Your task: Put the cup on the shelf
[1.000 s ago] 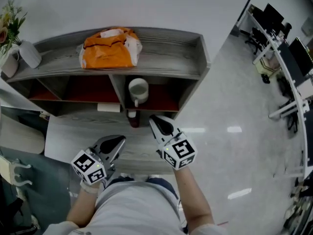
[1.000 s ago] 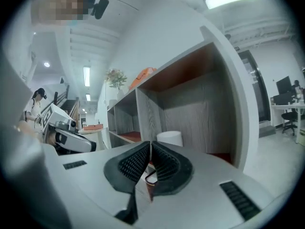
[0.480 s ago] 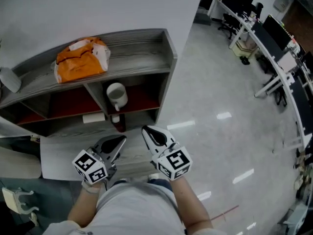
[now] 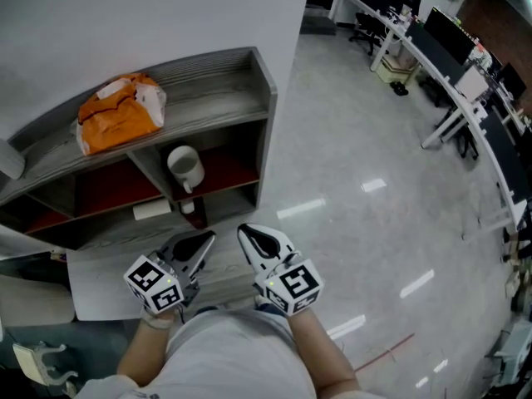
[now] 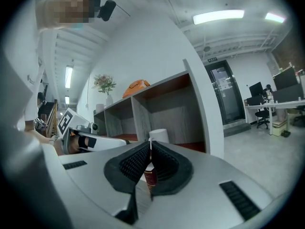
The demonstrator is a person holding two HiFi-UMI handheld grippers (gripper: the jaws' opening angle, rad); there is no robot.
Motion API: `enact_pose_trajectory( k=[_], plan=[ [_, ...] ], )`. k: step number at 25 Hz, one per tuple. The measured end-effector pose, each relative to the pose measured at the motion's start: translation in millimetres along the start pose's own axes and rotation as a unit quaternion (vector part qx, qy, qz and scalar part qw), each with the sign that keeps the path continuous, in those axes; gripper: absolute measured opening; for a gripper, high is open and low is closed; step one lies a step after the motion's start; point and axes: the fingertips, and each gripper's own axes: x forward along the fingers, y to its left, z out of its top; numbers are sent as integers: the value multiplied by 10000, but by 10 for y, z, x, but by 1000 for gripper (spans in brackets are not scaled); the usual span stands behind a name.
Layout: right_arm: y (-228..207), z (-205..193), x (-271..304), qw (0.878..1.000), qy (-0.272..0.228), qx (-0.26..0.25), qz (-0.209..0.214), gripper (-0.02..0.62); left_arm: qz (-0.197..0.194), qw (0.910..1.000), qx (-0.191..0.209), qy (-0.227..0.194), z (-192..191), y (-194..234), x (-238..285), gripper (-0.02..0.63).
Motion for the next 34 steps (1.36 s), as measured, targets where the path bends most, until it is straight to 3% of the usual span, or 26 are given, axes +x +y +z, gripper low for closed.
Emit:
enact_pose_trajectory(
  k=[34],
  plan=[
    [51,-135,7,9998,132,-56,-99,21,45,10000,-25,70,-74,33,-45,17]
  ],
)
